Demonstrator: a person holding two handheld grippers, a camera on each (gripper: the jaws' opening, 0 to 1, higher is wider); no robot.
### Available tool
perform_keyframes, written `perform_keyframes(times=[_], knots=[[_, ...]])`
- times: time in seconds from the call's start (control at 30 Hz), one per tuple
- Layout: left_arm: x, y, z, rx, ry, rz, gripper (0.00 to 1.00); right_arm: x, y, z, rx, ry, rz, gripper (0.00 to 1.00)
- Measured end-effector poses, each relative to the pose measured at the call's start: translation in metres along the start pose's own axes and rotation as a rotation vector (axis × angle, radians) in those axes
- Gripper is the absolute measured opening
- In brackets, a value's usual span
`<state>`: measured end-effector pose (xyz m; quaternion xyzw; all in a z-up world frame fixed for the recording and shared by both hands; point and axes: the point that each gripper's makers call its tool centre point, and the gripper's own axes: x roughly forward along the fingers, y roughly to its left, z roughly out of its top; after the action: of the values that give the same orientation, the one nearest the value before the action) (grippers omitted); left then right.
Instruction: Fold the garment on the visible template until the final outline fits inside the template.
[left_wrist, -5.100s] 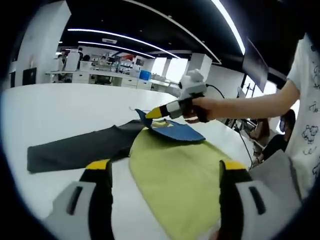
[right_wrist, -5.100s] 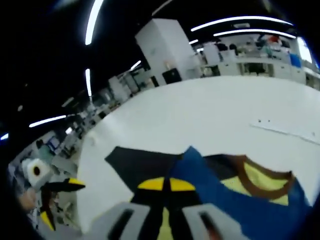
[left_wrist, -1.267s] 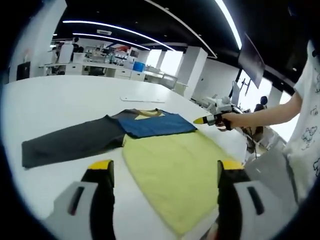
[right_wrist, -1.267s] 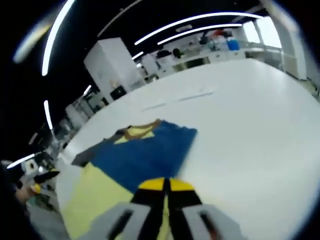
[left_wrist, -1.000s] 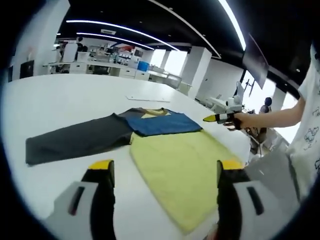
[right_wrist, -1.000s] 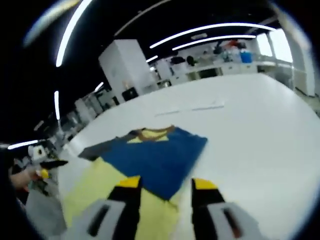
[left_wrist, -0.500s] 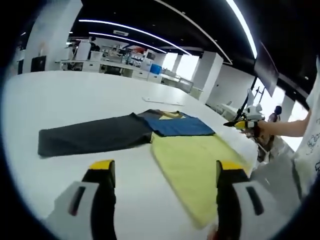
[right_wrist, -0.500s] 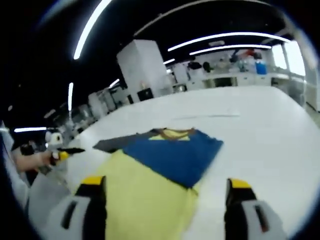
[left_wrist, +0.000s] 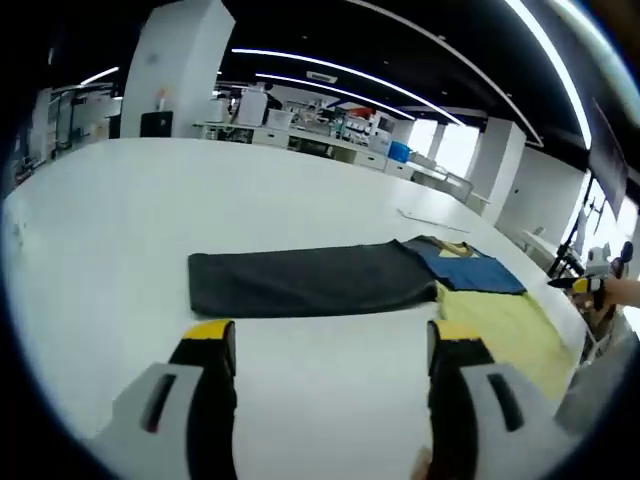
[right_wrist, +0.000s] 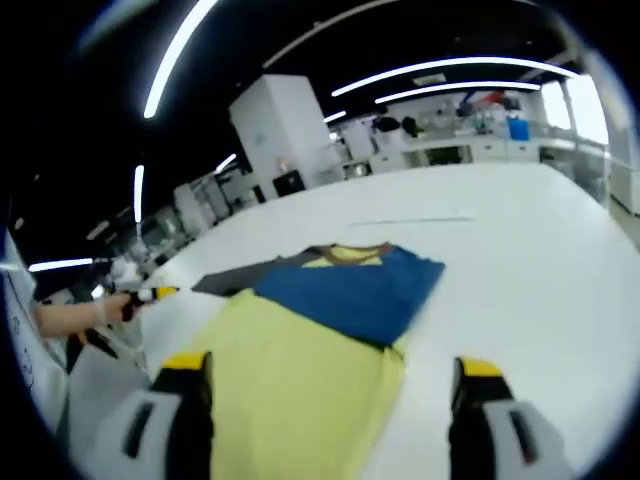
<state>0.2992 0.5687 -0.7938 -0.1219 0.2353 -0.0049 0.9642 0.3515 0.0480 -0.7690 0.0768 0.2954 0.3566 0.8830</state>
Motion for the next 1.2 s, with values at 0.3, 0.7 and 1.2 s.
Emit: perform_keyframes(times=[0.3,0.7,1.2], knots=[[0.019,0.052,-0.002,-0.092,-0.001,0.166,0.59,-0.007,0.000,-0.012,0.031,0.020,-0.007,1.00],[0.030,0.071,-0.010,-0.105,0.013,0.260,0.41,-0.011,-0.003,-0.012,0.052,0.024,-0.011,1.00],[0.027,0.085,-0.019,-0.249,0.002,0.282,0.00,0.002,0.009,-0.011,0.055,0.048,0.021,1.00]])
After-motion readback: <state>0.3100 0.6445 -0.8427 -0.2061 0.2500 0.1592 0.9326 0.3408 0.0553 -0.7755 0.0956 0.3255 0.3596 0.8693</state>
